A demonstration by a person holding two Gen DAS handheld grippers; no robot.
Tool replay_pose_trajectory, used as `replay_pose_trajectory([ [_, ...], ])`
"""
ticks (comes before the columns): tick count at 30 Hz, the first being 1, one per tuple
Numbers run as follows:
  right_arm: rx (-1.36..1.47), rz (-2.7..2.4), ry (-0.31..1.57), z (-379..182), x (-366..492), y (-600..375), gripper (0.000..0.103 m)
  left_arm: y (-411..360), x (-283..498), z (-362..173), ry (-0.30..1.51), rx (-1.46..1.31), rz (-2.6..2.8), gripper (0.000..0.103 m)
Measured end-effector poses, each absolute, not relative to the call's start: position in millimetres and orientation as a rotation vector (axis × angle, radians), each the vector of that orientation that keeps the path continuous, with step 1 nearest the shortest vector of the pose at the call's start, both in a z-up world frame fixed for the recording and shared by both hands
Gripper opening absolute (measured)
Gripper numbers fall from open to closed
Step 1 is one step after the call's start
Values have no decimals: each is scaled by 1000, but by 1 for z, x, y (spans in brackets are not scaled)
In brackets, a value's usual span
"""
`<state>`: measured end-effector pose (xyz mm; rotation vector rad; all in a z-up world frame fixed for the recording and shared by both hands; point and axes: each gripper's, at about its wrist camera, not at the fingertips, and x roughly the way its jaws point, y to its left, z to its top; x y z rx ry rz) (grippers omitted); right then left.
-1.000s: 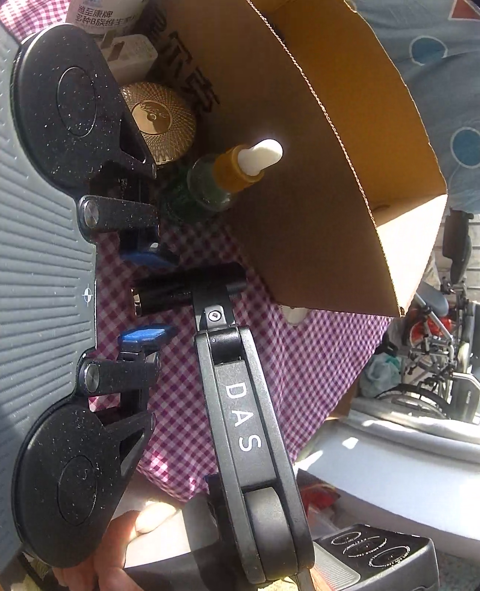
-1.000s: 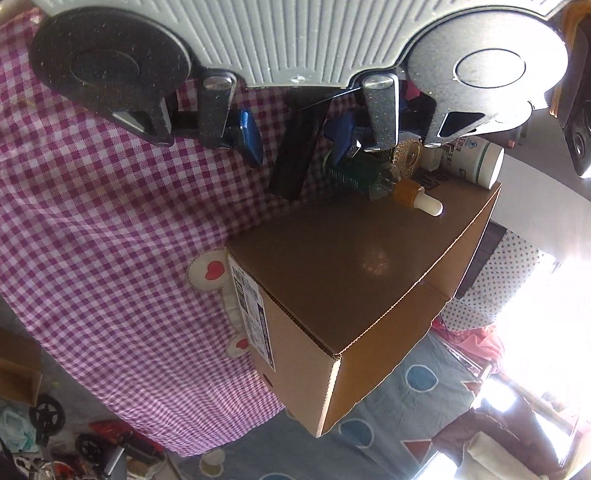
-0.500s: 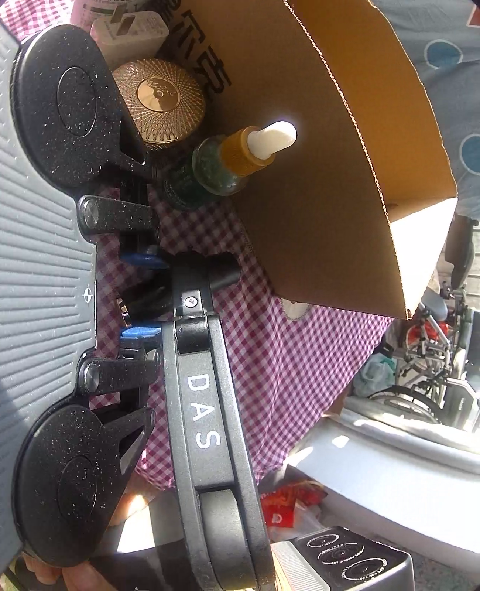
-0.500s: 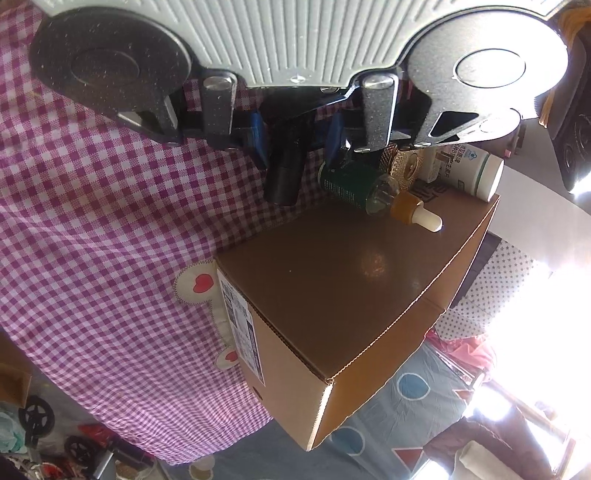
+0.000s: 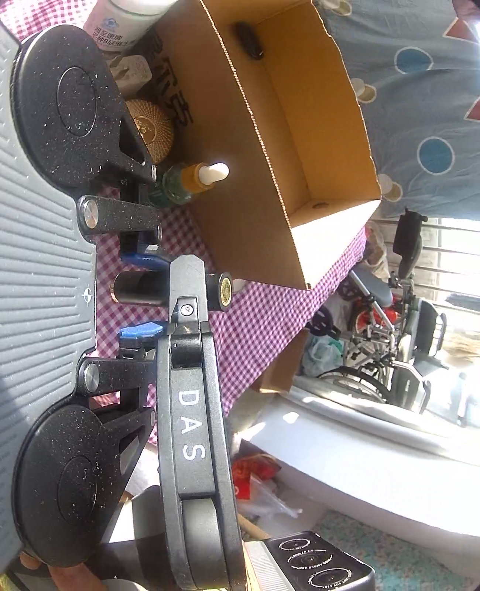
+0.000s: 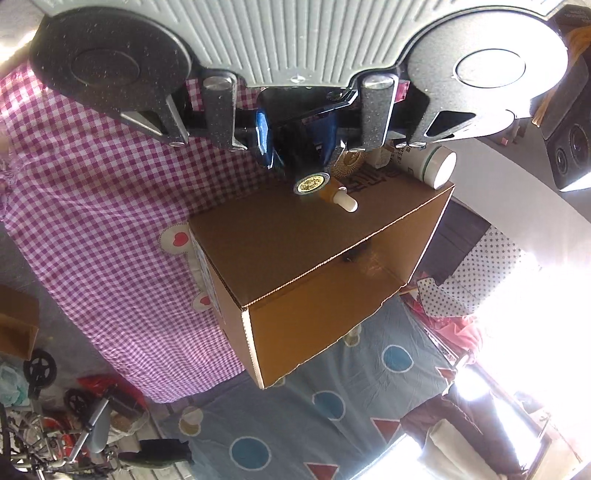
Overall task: Organize rigid objects
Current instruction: 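Lift the black tube with the right gripper and lower it into the box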
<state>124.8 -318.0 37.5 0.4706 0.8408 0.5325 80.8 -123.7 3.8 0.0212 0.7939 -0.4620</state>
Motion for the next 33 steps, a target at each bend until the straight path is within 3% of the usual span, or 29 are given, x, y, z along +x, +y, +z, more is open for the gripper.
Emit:
replay_pose_trajectory([
  [10,321,649,659,133,147,-266,32,-77,86,84,621,-30,-387,29],
  [15,276,756,682,154,199,-222,31,-42,121,104,618,-51,-308,29],
  [26,386,885,1213,61,349,-128,31,36,207,38,905,-108,-159,29],
  [33,377,872,1393,13,390,-95,30,56,219,18,945,-65,-104,31],
])
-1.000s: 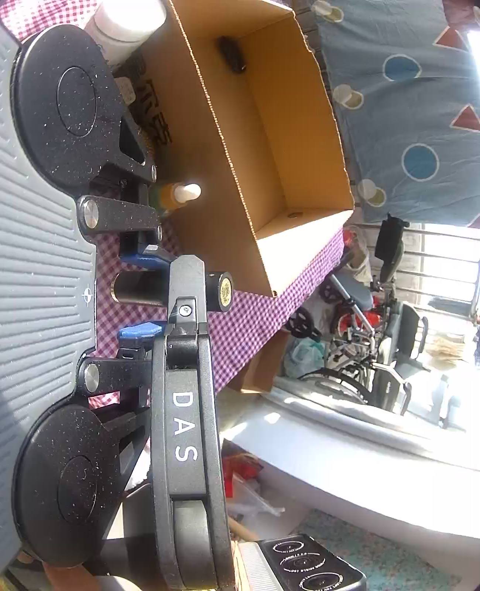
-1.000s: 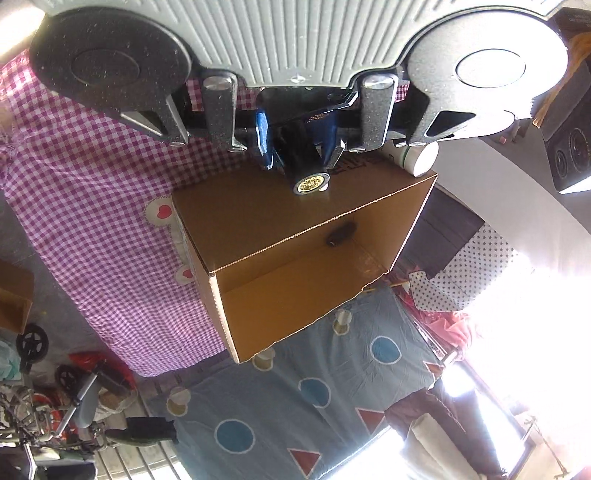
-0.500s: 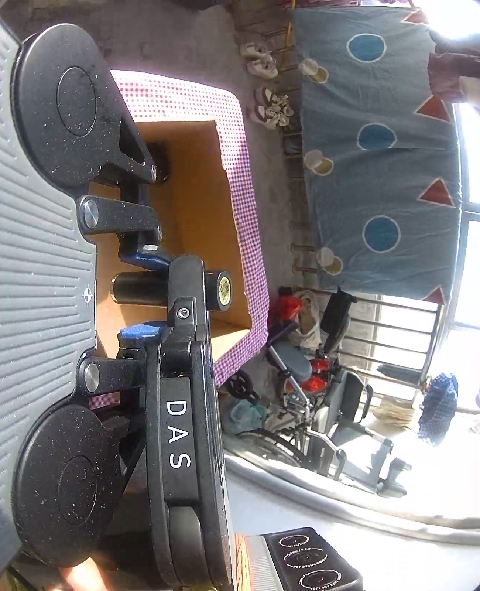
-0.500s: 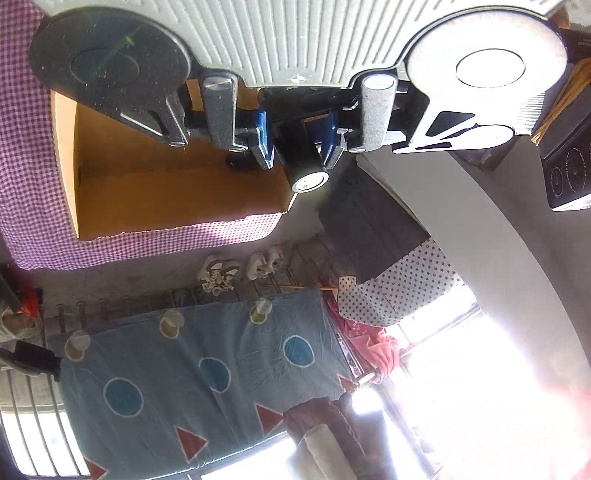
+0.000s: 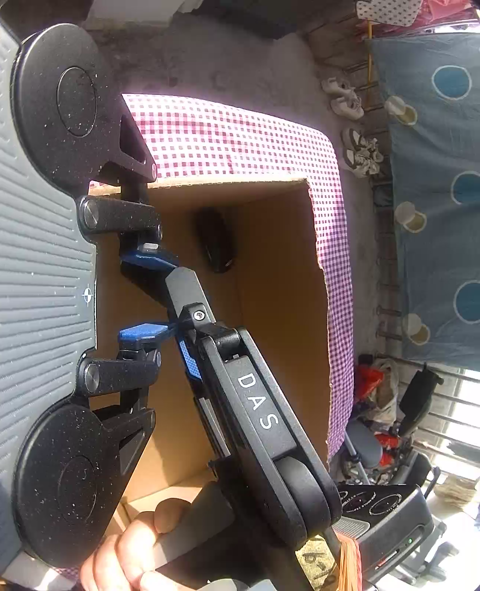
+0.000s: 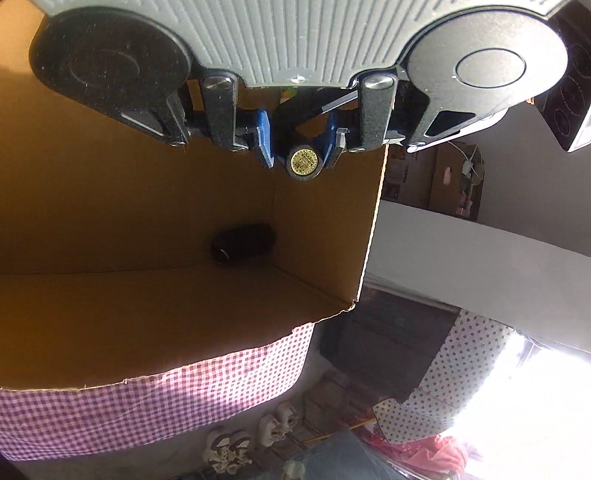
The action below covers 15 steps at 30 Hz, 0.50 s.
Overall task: Organize rigid objects
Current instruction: 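Lift the black tube with the right gripper and lower it into the box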
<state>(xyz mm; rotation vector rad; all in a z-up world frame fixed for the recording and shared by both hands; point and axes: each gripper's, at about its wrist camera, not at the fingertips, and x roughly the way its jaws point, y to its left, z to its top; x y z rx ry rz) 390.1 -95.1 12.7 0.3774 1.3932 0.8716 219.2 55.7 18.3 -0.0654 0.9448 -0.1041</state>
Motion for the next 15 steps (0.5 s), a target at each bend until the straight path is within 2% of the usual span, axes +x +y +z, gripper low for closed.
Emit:
replay_pose_trajectory([
  [15,298,817,1466,-8,412,-52,31,79,189,52,809,-148,-115,45],
])
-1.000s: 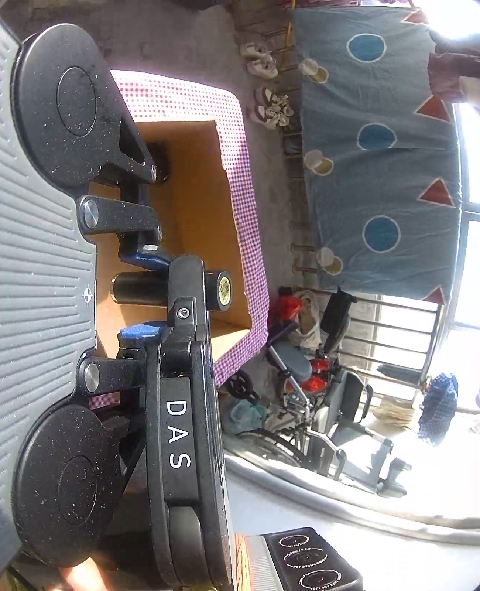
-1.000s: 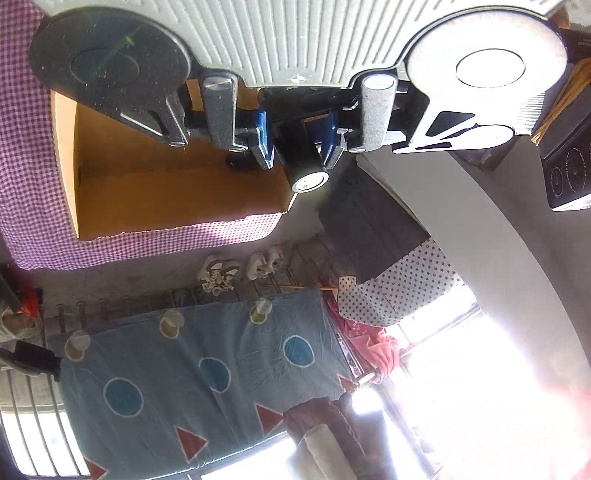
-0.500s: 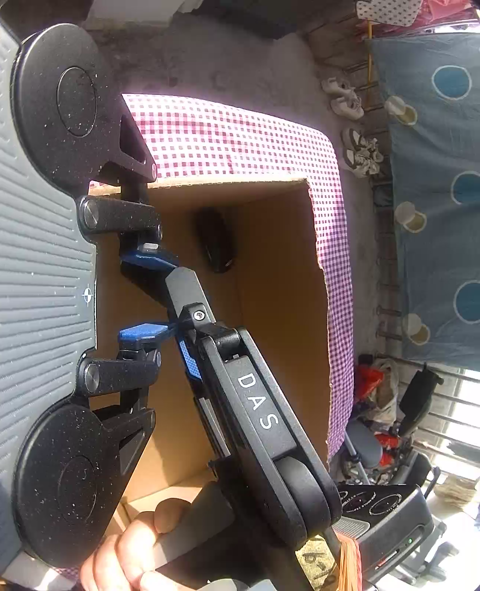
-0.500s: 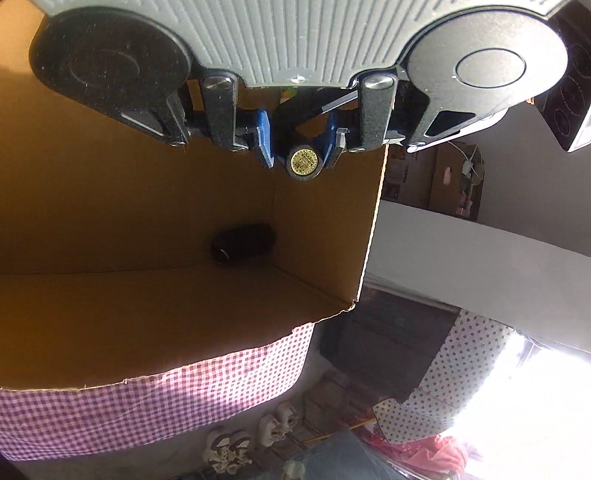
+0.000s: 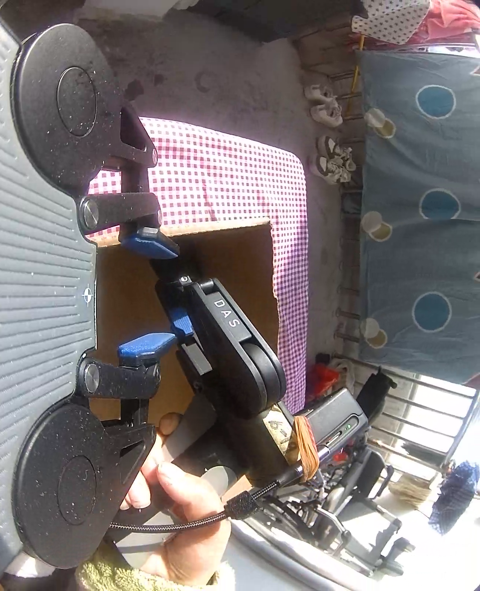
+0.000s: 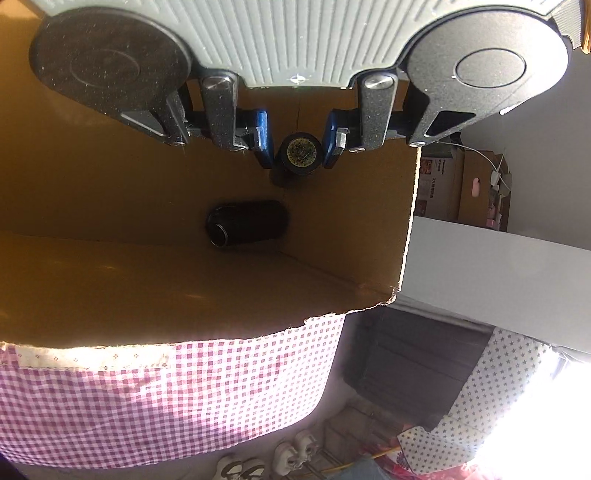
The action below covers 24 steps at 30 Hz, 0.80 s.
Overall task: Organize rigid objects
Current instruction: 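Lift the black tube with the right gripper and lower it into the box, then open the right gripper to release the tube and withdraw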
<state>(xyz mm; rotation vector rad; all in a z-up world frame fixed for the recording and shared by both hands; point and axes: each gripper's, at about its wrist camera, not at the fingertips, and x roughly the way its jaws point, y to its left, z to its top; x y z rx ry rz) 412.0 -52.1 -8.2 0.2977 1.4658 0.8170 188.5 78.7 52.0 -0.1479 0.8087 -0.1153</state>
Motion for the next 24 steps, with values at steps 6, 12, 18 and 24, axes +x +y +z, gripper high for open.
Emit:
replay_pose_trajectory([
  [6,335,772,1470,-8,412,-59,33,82,166,64,734,-143,-118,54],
  [12,358,704,1474,-13,409,-70,34,93,146,70,668,-161,-85,58],
  [18,356,685,1462,-7,400,-73,35,109,136,66,664,-207,-57,59],
  [24,333,699,1438,11,381,-75,35,122,126,63,651,-250,-31,59],
])
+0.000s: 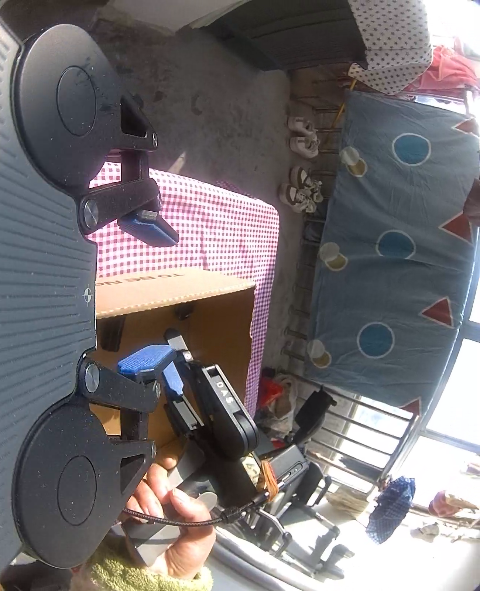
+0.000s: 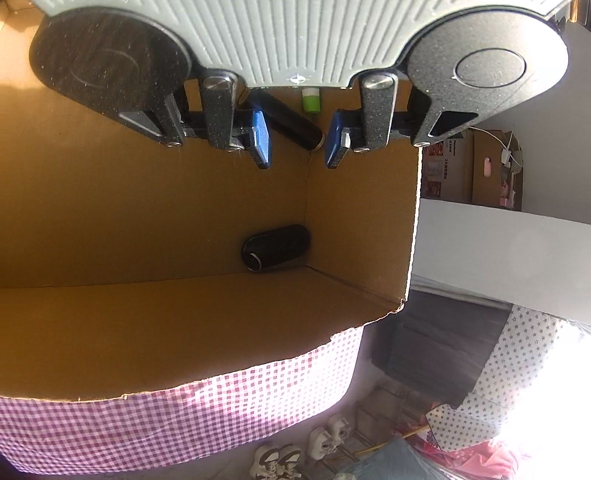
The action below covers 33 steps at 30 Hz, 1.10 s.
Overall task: Organize rigid objects
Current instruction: 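Open the right gripper to release the tube and withdraw, then reach the right gripper to the black tape roll and grasp it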
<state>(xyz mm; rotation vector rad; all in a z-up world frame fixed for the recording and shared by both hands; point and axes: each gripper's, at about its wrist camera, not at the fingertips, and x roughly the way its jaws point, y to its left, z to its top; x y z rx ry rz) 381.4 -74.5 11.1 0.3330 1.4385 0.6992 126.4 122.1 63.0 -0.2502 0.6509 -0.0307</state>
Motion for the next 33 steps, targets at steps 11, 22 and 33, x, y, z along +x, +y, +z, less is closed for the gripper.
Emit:
replay_pose_trajectory([
  [11,491,806,1199,90,306,-154,35,114,104,60,643,-253,-62,59],
  [22,510,671,916,88,165,-259,55,57,70,38,748,-163,-272,74],
  [33,315,496,989,-14,109,-237,47,-26,52,-28,884,96,-379,78],
])
